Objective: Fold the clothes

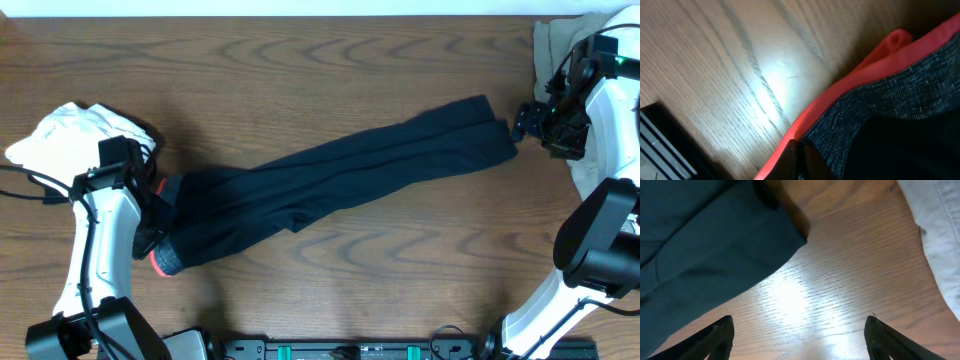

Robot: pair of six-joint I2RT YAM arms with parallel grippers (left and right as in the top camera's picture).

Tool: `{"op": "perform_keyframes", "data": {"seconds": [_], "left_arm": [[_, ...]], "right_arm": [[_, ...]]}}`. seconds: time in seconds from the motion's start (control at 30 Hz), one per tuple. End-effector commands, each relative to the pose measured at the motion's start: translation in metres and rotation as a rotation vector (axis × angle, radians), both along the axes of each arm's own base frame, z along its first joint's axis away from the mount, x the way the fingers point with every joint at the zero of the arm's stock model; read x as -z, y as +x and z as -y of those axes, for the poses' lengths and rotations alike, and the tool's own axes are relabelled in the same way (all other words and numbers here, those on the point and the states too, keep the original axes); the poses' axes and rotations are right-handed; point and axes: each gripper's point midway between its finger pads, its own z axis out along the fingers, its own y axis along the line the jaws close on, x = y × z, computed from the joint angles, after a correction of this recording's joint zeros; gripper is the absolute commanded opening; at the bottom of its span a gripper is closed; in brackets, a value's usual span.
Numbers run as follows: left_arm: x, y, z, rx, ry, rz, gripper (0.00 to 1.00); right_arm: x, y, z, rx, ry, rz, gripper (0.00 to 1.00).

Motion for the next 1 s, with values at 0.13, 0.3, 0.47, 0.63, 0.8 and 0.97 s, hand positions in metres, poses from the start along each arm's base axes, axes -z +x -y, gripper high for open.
{"op": "perform_keyframes", "data": {"seconds": [0.13,0.3,0.47,0.63,0.8,0.97], "left_arm": [[0.021,-0.020,0.003,-0.043,0.000,-0.053,0.06],[0.036,-0.025,0.005,-0.043,0.001,-0.050,0.06],[0.043,-0.022,0.004,-0.043,0.008,-0.024,0.06],[0.043,-0.013,0.004,-0.043,0.003,0.011,0.06],[0.044,-0.005,0.006,-0.042,-0.019,0.049,0.06],[0.044,-0.004,0.006,-0.042,-0.018,0.052,0.06]], "right_arm": [[-0.003,0.015,0.005,-0.034,-0.033,0.059,0.84],[-0.002,0.023,0.005,-0.079,-0.040,0.091,0.81],[-0.002,0.034,0.000,-0.184,-0.022,0.146,0.79],[0.012,0.046,-0.005,-0.272,-0.037,0.164,0.75],[0.038,0.057,-0.023,-0.317,0.022,0.153,0.72],[0.061,0.068,-0.030,-0.336,0.021,0.150,0.60]]}}
